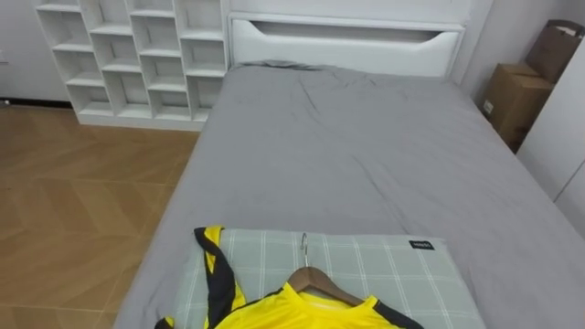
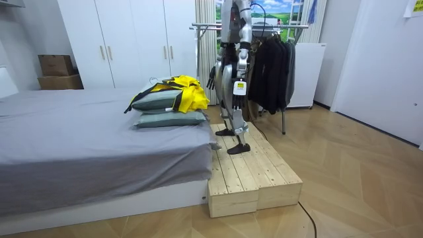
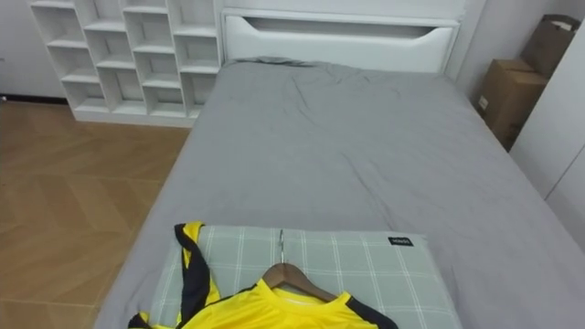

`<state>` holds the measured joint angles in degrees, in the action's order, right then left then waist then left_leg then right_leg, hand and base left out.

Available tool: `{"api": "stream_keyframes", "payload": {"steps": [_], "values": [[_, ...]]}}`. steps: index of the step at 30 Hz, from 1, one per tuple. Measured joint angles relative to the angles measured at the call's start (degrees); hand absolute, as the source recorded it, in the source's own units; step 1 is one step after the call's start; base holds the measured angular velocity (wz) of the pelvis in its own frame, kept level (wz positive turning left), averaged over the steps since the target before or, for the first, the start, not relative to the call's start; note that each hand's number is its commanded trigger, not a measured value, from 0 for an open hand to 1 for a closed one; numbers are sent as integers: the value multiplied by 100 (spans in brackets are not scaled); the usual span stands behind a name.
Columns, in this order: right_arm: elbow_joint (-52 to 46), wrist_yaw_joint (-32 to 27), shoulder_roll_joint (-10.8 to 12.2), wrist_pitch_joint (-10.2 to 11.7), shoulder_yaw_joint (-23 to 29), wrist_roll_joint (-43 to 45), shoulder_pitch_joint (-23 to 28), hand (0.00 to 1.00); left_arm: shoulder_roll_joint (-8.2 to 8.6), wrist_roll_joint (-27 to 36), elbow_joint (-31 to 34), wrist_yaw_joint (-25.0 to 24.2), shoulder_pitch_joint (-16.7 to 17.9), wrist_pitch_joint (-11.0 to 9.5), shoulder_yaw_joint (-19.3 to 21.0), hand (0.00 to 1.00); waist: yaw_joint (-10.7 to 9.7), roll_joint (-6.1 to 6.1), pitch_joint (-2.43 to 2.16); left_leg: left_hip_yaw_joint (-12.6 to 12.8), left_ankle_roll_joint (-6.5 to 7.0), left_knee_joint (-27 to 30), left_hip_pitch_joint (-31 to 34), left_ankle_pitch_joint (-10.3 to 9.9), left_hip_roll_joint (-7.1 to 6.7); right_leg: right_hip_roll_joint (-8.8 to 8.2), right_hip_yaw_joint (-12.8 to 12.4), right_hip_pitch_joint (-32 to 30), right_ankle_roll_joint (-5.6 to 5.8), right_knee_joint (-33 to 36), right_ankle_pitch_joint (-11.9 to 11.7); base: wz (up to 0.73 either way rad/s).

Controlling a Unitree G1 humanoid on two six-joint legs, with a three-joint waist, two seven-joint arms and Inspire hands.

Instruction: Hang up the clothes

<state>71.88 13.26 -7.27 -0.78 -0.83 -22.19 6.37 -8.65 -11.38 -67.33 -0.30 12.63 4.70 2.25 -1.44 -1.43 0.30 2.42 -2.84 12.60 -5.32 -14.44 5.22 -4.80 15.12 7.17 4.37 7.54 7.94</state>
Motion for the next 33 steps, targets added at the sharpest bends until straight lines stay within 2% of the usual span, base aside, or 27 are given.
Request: {"api": "stream_keyframes", "payload": {"steps": [4,10,14,16,22,24,28,31,33], "values": [[-31,-59,0,-11,-3,106,-23,0,21,1,64,192,25,8,119,0,15,12,-9,-13,-1,3,3,0,0,-1,17,10,9,0,17,1],[-51,-228,-1,-16,-15,265,-53,0,78,80,276,962,49,-63,627,0,29,18,-14,-64,-1,7,-35,0,-3,-1,65,81,8,2,17,5],[-61,-297,-12,-6,-9,391,-55,0,78,457,756,1732,121,-337,907,0,49,31,-18,-105,-4,8,-36,3,-11,0,64,105,2,3,21,5],[-83,-351,-16,-1,3,562,-63,0,81,447,1009,2098,137,-502,1097,0,55,38,-22,-103,-4,5,-35,3,-12,0,62,102,1,2,22,0],[-92,-509,-37,11,75,795,-57,0,74,437,1233,2779,193,-678,1115,0,124,93,-45,-114,-4,4,-38,3,-15,-1,62,105,0,8,22,0],[-79,-588,-97,15,93,812,-41,0,78,445,1457,3108,205,-725,1110,0,190,148,-38,-131,-4,1,-33,3,-15,-1,80,104,0,6,21,4],[-84,-645,-193,36,97,834,-34,0,70,405,1833,3722,240,-859,1121,0,185,240,-65,-171,-17,-14,-33,14,-21,-1,104,115,0,5,21,5],[-88,-680,-194,93,101,961,-40,0,62,328,2327,4203,222,-1071,1118,0,175,254,-70,-213,-29,-27,-32,30,-25,-2,142,128,0,4,21,7],[-87,-676,-193,160,98,1006,-40,0,25,150,2507,4472,139,-1285,1114,0,184,253,-69,-243,-30,-30,-32,32,-31,-4,164,153,0,-20,22,6]]}}
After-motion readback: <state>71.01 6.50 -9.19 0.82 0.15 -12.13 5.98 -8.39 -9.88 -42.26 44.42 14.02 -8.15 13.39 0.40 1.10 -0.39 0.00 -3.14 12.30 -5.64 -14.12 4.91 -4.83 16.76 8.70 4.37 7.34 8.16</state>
